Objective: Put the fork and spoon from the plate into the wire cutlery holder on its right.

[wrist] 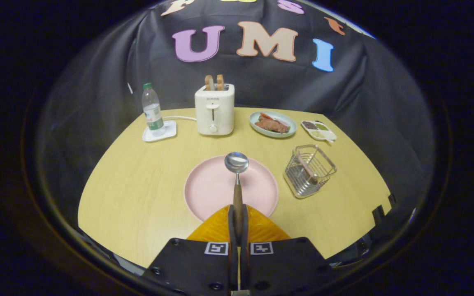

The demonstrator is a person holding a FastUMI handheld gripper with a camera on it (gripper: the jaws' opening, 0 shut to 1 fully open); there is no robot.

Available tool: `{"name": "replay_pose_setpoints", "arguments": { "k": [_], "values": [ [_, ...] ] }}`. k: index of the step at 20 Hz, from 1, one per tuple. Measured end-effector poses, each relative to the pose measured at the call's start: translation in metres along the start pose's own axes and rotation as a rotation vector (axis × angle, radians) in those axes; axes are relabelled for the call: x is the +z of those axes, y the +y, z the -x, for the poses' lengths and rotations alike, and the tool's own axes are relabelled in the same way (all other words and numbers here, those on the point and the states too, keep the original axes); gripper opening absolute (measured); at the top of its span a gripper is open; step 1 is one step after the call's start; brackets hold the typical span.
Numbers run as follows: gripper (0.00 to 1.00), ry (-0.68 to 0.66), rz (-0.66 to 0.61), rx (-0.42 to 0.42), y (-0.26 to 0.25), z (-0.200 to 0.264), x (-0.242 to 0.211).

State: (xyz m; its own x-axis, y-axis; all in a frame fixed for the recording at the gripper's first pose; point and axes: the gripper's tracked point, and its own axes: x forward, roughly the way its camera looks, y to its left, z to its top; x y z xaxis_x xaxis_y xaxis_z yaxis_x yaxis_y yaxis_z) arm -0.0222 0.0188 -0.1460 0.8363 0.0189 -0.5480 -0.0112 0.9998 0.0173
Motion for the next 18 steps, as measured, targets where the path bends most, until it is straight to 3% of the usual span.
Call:
{"name": "replay_pose_setpoints", "arguments": {
  "k": [7, 14, 18],
  "values": [
    [0.05, 0.04, -0.097, -0.136, -0.07, 0.0, 0.037],
    [0.05, 0.251, -0.329, -0.251, -0.107, -0.021, 0.026],
    [0.05, 0.368, -0.417, -0.274, -0.106, -0.033, 0.025]
  ]
}}
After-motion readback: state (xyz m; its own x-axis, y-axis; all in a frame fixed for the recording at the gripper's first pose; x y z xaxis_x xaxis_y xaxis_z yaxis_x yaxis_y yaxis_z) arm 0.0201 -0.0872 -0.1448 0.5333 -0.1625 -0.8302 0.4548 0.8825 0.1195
